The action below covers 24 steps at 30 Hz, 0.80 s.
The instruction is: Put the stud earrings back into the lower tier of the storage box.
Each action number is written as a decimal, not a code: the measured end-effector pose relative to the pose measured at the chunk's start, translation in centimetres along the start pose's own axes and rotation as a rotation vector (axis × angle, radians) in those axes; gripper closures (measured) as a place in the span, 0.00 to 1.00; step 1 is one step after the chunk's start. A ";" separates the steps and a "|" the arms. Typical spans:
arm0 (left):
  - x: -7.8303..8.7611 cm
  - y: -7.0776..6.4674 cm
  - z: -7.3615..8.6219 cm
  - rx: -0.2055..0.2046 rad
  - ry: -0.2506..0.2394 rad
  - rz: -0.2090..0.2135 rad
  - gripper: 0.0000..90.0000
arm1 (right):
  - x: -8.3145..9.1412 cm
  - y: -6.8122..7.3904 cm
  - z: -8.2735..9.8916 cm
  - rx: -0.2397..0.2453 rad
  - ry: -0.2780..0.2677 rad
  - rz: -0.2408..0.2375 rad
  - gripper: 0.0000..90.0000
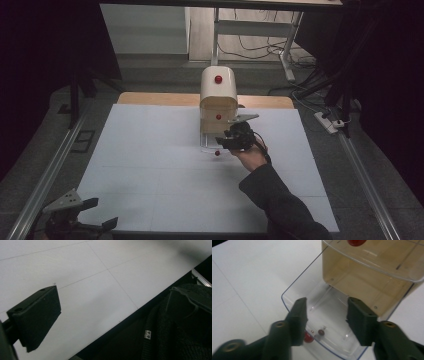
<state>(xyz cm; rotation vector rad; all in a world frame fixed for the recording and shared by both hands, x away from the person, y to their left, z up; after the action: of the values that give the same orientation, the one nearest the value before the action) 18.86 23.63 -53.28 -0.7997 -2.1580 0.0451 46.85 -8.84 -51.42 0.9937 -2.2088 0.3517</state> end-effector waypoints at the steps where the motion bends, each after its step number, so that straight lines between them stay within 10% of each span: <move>1: 0.0 0.0 0.0 0.000 0.000 0.000 0.00 | 0.2 0.0 0.0 -0.003 -0.001 -0.004 0.51; 17: 0.0 0.0 0.0 0.000 -0.003 -0.001 0.00 | 1.8 -0.1 2.3 -0.004 0.054 -0.012 0.02; 24: 0.1 0.0 0.0 0.002 -0.006 0.000 0.00 | 2.3 0.5 3.9 0.037 0.110 -0.011 0.00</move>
<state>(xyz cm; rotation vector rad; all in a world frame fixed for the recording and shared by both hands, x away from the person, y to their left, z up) 18.87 23.68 -53.23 -0.7990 -2.1631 0.0490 43.55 -11.68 -52.64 0.9827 -2.1042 0.4326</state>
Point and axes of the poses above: each handheld gripper's, and its own axes: x roughly backward along the jaws, z roughly out of its underside, y roughly to its left, the point moved 9 cm from there along -x, roughly forward along the jaws, and after that the axes turned 2 degrees about y, right-handed, at the moved point
